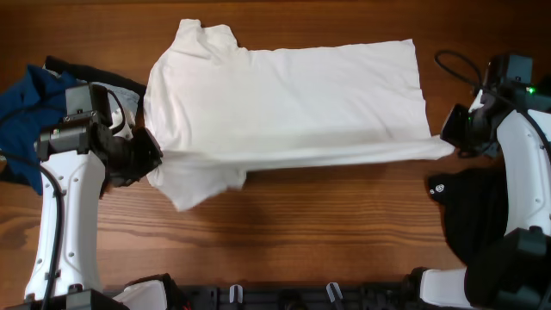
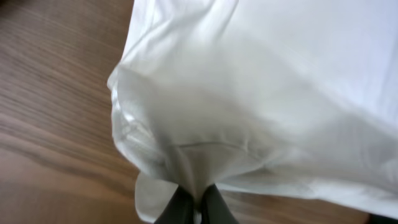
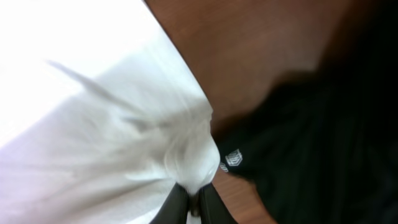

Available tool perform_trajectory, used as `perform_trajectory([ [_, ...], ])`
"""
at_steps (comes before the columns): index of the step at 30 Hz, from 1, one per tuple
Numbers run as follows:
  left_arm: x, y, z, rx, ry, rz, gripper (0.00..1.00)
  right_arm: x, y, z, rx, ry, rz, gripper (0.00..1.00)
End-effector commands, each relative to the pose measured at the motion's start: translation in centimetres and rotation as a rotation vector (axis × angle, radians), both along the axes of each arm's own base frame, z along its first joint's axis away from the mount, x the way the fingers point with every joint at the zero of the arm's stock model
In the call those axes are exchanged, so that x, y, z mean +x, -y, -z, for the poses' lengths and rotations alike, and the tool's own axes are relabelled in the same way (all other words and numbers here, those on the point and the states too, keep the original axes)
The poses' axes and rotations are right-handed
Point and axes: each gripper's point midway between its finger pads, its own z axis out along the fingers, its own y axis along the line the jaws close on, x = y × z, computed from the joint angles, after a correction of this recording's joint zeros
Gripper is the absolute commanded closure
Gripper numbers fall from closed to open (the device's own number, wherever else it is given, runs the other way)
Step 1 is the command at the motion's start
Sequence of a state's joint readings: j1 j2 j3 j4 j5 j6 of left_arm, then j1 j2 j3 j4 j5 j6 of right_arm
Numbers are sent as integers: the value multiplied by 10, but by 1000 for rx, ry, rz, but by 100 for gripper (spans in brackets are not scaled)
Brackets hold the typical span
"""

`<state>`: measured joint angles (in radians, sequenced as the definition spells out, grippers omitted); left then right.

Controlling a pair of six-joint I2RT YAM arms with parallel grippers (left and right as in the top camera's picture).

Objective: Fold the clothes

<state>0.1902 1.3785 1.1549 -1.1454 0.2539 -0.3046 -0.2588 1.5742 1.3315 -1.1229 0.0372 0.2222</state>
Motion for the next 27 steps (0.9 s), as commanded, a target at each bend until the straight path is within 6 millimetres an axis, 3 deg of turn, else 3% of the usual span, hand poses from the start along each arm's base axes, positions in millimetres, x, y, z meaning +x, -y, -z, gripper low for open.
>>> perform_trajectory([
  [1, 31, -1, 0, -25, 112, -44, 96, 26, -5, 16, 58, 41, -71, 94],
  [3, 56, 4, 0, -70, 188, -23, 96, 39, -4, 31, 69, 47, -78, 95],
  [6, 75, 4, 11, -88, 210, -14, 96, 53, -1, 47, 68, 52, -79, 95],
  [10, 104, -1, 42, -87, 218, -11, 96, 75, 5, 65, 60, 90, -80, 95],
  [11, 119, -1, 54, -84, 240, -5, 96, 89, 4, 69, 72, 137, -89, 95],
  [15, 142, 6, 70, -79, 285, 27, 91, 105, 3, 69, 76, 194, -101, 95],
  [19, 160, 16, 70, -68, 347, 59, 90, 113, 3, 66, 66, 226, -106, 94],
  [21, 161, 11, 71, -43, 347, 48, 91, 115, 4, 65, 63, 235, -107, 94],
  [27, 136, 14, 85, -58, 228, 43, 90, 119, 3, 63, 61, 251, -113, 72],
])
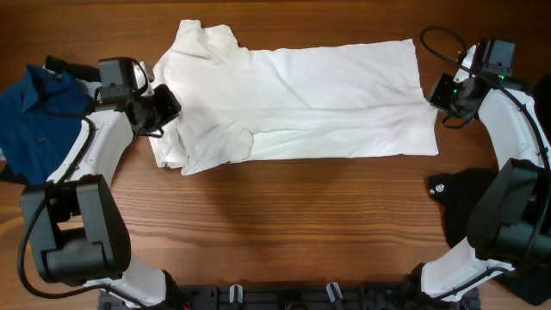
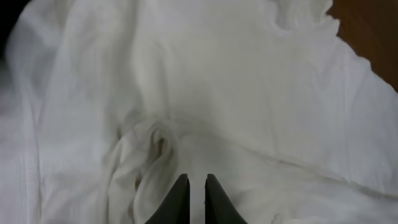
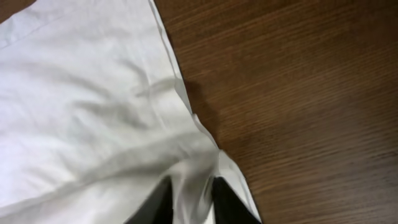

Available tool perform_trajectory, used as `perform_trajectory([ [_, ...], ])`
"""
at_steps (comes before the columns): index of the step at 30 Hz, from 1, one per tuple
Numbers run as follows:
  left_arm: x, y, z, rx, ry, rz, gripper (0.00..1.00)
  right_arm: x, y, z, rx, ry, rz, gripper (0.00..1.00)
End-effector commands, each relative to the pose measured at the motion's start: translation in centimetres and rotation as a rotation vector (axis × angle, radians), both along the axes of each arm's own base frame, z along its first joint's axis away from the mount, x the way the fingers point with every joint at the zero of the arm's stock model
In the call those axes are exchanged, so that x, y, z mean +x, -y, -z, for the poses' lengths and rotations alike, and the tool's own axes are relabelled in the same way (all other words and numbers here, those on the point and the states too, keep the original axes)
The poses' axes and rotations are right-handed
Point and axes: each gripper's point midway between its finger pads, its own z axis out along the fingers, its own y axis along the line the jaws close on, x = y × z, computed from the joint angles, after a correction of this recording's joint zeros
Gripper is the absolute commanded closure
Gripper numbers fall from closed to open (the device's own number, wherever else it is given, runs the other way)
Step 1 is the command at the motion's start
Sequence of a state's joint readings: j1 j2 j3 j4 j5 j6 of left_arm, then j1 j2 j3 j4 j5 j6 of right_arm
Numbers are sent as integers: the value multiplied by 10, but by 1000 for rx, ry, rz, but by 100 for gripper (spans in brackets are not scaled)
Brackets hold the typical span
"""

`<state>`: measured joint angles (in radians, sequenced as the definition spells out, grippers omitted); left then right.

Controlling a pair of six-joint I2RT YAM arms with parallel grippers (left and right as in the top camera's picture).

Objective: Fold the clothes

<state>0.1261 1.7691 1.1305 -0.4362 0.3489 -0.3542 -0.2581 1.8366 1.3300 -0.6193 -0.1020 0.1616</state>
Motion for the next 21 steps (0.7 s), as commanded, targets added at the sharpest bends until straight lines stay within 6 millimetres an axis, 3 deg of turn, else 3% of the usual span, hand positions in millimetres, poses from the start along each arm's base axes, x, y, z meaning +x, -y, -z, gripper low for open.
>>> perform_trajectory([
  [1, -17, 0, 13, 0, -90, -7, 90, 2, -4, 8, 11, -11, -16, 68],
  [6, -33, 2, 20, -8, -163, -3, 90, -2, -6, 10, 14, -30, -17, 64],
  [11, -50, 4, 25, -14, -235, 2, 84, -30, -12, 23, 38, -150, -14, 66],
  [14, -70, 6, 29, -24, -319, 3, 82, -44, -15, 41, 47, -188, -14, 70],
  [18, -92, -13, 38, 91, -421, -34, 73, -57, -20, 64, 57, -203, -13, 71],
  [21, -96, -24, 40, 155, -442, -51, 67, -61, -25, 74, 72, -196, -23, 71],
])
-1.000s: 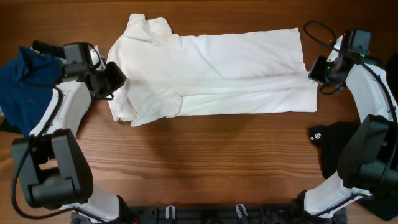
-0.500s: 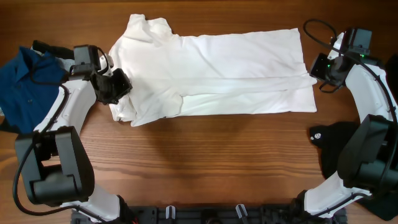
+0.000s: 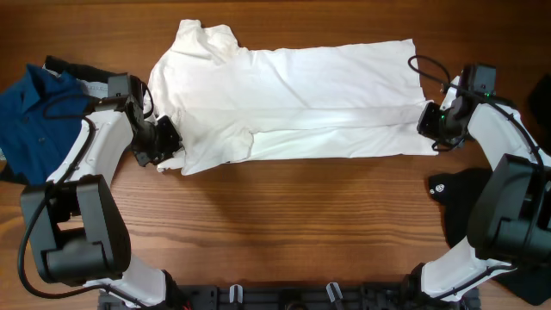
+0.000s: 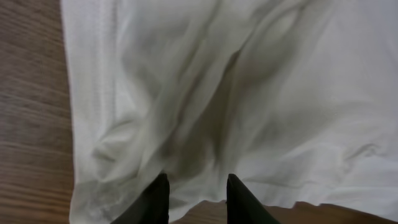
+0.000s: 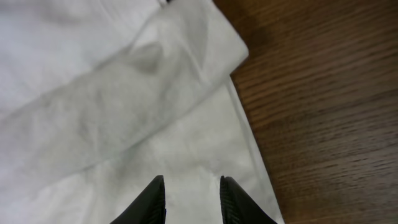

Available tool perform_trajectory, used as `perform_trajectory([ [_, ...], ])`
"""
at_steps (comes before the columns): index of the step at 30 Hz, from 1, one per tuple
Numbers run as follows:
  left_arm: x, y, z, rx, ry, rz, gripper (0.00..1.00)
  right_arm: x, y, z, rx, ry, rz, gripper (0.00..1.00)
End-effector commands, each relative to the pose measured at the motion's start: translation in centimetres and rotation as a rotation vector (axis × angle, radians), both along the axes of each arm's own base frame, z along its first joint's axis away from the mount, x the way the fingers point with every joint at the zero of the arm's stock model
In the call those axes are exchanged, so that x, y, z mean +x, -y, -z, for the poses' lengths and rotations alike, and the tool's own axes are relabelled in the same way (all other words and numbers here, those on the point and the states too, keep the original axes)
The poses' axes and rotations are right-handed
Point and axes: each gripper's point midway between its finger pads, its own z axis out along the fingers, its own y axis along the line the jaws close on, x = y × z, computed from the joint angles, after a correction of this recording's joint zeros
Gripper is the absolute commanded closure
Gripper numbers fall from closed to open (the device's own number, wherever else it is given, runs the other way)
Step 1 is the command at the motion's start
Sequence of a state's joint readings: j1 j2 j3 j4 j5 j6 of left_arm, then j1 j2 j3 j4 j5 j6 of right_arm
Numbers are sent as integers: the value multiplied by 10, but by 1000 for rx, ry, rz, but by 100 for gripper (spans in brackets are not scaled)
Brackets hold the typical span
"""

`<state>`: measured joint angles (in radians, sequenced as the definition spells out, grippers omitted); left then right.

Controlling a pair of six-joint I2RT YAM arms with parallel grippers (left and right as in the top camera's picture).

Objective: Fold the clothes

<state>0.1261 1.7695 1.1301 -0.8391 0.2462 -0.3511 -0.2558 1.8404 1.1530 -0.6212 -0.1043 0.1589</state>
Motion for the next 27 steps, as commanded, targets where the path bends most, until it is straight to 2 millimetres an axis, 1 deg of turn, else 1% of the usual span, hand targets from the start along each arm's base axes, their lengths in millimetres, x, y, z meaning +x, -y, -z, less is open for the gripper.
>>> perform_trajectory([
  [1, -5, -18, 7, 108, -32, -3, 67, -6, -12, 19, 36, -14, -21, 71],
  [4, -8, -18, 7, 109, -43, -3, 65, -9, -16, 23, 37, -19, -30, 71],
  [6, -13, -18, 7, 107, -66, -1, 62, -8, -17, 22, 36, -17, -33, 71],
  [7, -17, -20, 7, 119, -79, -4, 63, -8, -17, 22, 36, -18, -33, 71],
  [8, -20, -28, 5, 155, -89, -12, 63, -8, -17, 23, 36, -18, -34, 71],
  [10, -20, -32, 2, 168, -85, -19, 62, -8, -17, 23, 37, -18, -33, 71],
  [12, -29, -29, 2, 149, -117, -17, 62, -8, -17, 23, 36, -19, -35, 72],
  [13, -34, -23, 2, 118, -140, -13, 61, -9, -17, 23, 36, -19, -35, 72],
  [15, -42, -16, 0, 79, -171, -11, 60, -9, -18, 23, 37, -20, -36, 77],
  [17, -40, -17, 1, 81, -161, -11, 59, -9, -20, 25, 38, -27, -43, 80],
  [21, -25, -19, 1, 90, -103, -14, 59, -12, -22, 32, 44, -48, -44, 81],
  [22, -23, -20, 1, 98, -94, -16, 59, -12, -22, 34, 44, -53, -44, 83],
  [24, -22, -21, 1, 99, -89, -16, 59, -12, -22, 34, 44, -53, -44, 85],
  [26, -20, -22, 2, 104, -80, -16, 64, -12, -22, 34, 44, -53, -45, 86],
  [27, -18, -22, 2, 104, -71, -17, 64, -13, -22, 35, 44, -55, -44, 86],
])
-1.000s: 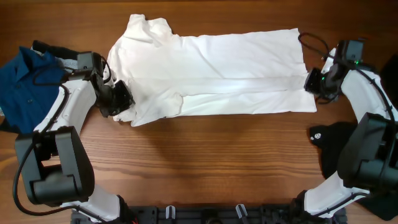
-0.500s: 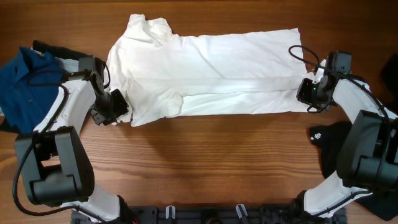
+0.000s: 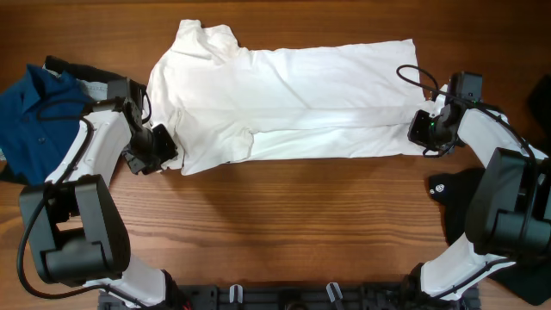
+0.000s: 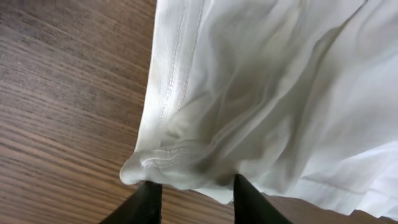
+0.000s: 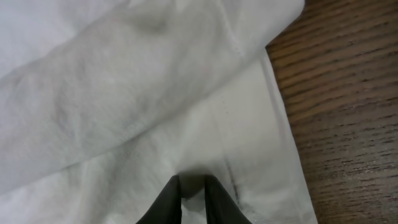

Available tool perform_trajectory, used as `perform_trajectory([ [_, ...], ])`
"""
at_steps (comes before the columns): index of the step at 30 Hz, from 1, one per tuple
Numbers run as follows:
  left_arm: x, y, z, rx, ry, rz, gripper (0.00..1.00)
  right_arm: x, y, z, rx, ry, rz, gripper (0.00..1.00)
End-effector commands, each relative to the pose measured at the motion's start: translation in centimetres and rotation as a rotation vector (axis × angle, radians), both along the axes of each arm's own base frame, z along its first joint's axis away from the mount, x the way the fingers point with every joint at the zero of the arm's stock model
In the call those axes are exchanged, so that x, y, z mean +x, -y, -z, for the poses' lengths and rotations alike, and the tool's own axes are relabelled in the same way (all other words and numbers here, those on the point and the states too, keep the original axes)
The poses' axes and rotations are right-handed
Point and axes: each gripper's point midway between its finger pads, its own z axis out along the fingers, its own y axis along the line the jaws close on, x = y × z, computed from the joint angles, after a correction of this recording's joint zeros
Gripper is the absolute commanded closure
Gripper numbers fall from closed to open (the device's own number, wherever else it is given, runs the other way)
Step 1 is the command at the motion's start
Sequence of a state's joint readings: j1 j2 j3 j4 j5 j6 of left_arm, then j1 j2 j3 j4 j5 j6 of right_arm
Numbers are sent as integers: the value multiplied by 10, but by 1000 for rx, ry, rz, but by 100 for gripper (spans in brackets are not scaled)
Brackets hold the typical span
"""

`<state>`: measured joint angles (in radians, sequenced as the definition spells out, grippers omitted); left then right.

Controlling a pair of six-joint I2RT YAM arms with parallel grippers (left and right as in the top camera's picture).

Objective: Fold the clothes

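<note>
A white shirt (image 3: 293, 95) lies flat across the wooden table, folded lengthwise, with its collar end at the left. My left gripper (image 3: 155, 148) is at the shirt's near left corner. In the left wrist view the left gripper (image 4: 194, 194) stands open, and the bunched hem (image 4: 168, 165) lies just ahead of its fingers. My right gripper (image 3: 424, 131) is at the near right corner. In the right wrist view the right gripper (image 5: 193, 196) has drawn its fingers close together on the lower layer of the shirt (image 5: 93, 93).
A blue garment (image 3: 30, 112) lies at the left edge, with a dark piece (image 3: 77, 69) beside it. A black garment (image 3: 478, 202) lies at the near right. Bare wooden table (image 3: 284, 224) lies in front of the shirt.
My left gripper has shifted down to the shirt's near left corner, with its jaws spread wider at the hem. My right gripper's fingers have narrowed from wide open to a pinch on the near right corner.
First both grippers were shut on the shirt's near edge, holding it stretched between them. Then that edge lay folded over the shirt, with both grippers further back and the right one opening. Later both were open at the near corners. Now the right is pinching cloth.
</note>
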<state>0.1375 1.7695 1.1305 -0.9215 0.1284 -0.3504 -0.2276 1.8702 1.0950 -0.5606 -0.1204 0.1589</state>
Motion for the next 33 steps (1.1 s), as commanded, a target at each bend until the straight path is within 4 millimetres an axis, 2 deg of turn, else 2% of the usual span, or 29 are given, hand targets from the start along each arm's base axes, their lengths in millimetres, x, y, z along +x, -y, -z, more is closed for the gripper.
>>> perform_trajectory([
  [1, 5, -1, -2, -1, 25, -3, 62, -7, -7, 14, 24, -41, -12, 87],
  [6, 6, -1, -2, -1, 28, -2, 59, -17, -8, 37, 36, -107, -10, 88],
  [8, 8, -2, -2, 1, 40, -2, 71, -19, -8, 40, 37, -119, -9, 88],
  [9, 10, -2, -2, 2, 46, -2, 85, -19, -8, 40, 35, -120, -9, 88],
  [11, 9, -7, -2, 29, 43, -3, 96, -23, -3, 41, 6, -140, 0, 89],
  [17, 7, -31, -2, 98, 34, -42, 96, -27, -1, 41, -6, -155, 3, 91],
  [21, 11, -19, -17, -16, 95, -39, 96, -27, -1, 41, -6, -155, 3, 91],
  [22, 8, -9, -20, -72, 89, -37, 63, -27, -1, 41, -6, -155, 3, 91],
  [23, 0, 4, -22, -144, 60, -38, 43, -26, -1, 41, -6, -154, 3, 91],
  [27, 1, -10, -15, -67, 50, -43, 42, -27, -1, 41, -6, -157, 2, 91],
  [33, -4, -8, 10, -68, 34, -70, 41, -28, -1, 41, -5, -159, 2, 91],
])
